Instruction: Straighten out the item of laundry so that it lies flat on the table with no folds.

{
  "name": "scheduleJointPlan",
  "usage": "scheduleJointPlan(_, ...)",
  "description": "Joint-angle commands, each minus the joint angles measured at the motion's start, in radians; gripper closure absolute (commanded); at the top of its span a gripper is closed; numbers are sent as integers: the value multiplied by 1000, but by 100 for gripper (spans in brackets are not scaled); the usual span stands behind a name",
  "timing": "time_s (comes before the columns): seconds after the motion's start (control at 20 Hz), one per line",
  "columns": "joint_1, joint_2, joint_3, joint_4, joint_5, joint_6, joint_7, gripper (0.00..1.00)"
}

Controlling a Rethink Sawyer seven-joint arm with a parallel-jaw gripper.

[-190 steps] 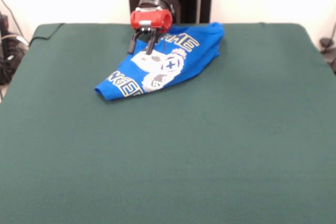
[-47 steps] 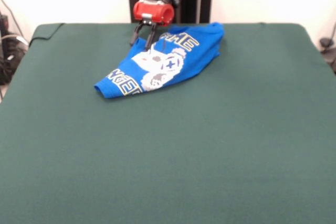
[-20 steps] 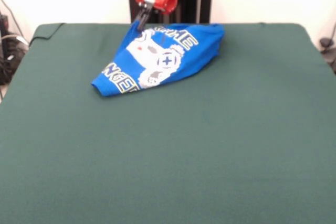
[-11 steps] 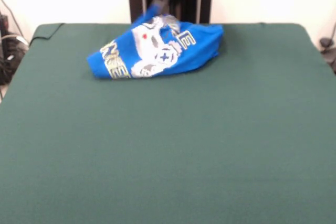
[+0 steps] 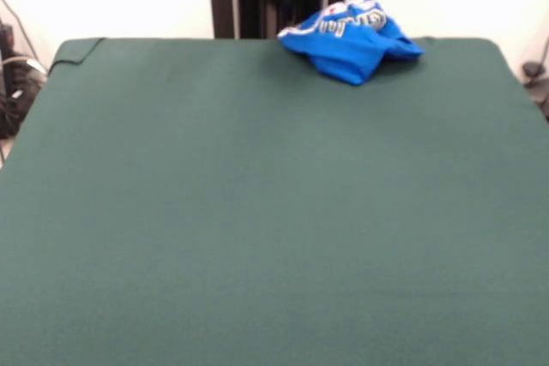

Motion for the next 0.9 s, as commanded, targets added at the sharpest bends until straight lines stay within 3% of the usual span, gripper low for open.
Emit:
scheduleJointPlan(0.05,73,123,-5,-150,-85,332,186,100)
scheduleJointPlan(0.15,35,119,-25,-151,54,358,7,100)
scheduleJointPlan(0.2,10,126,-53,-144,179,340,-144,100)
scheduleJointPlan(0.25,5,135,-70,-149,237,329,-208,100)
scheduleJointPlan(0.4,43,196,-233,-109,614,124,-538,100)
scheduleJointPlan(0.6,150,240,-385,-25,937,-106,-644,100)
scheduleJointPlan(0.7,213,217,-426,24,1014,-135,-612,100)
scheduleJointPlan(0.75,241,197,-433,41,1012,-113,-589,100)
scheduleJointPlan(0.85,306,101,-444,84,962,13,-511,100)
scheduleJointPlan(0.9,341,-5,-440,98,877,155,-454,100)
